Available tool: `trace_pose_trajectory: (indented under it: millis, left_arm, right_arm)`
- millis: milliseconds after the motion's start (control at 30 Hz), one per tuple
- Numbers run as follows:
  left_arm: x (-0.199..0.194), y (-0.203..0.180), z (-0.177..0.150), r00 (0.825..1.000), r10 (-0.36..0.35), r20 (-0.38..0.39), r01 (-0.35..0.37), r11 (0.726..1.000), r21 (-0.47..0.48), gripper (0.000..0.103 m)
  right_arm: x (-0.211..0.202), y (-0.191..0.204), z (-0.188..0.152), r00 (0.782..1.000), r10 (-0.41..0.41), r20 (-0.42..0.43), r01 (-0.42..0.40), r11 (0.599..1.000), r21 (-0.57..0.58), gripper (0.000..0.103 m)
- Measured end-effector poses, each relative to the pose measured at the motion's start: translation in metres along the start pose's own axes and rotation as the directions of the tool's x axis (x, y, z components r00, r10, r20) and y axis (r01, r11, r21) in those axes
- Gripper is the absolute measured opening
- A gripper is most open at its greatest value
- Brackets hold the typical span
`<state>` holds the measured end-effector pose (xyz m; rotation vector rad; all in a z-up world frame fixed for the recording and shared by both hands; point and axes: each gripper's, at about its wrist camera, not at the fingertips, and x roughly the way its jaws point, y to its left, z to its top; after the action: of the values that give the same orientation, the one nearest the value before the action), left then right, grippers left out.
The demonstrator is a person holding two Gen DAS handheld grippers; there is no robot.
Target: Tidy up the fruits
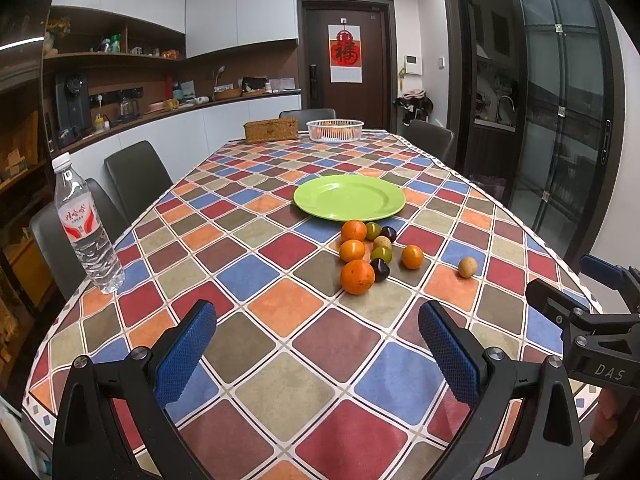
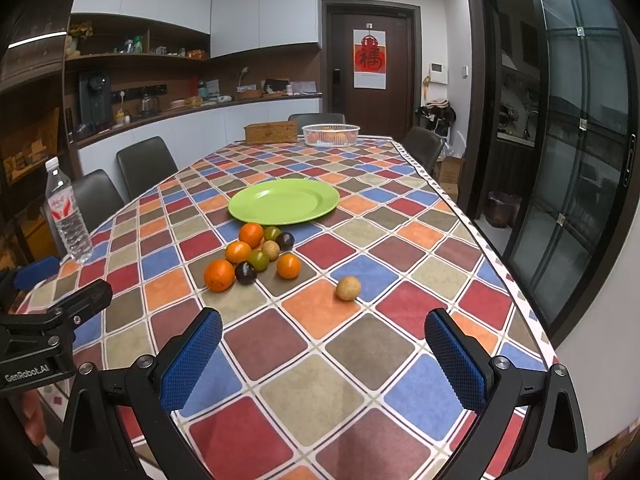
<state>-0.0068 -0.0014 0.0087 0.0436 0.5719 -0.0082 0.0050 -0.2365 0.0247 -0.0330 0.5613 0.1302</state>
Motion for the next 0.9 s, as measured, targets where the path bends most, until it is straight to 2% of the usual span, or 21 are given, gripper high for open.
trace_pose_trajectory:
  millis: [900]
  left_arm:
    - [-0.0021,0.0001,0.0022,1.000,-0.003,0.007,0.003,1.000,-0.004,0.103]
  right_arm:
    - [-0.0005,0.0005,0.0001,1.000,0.000,0.003,0.000,1.000,-0.002,0.102]
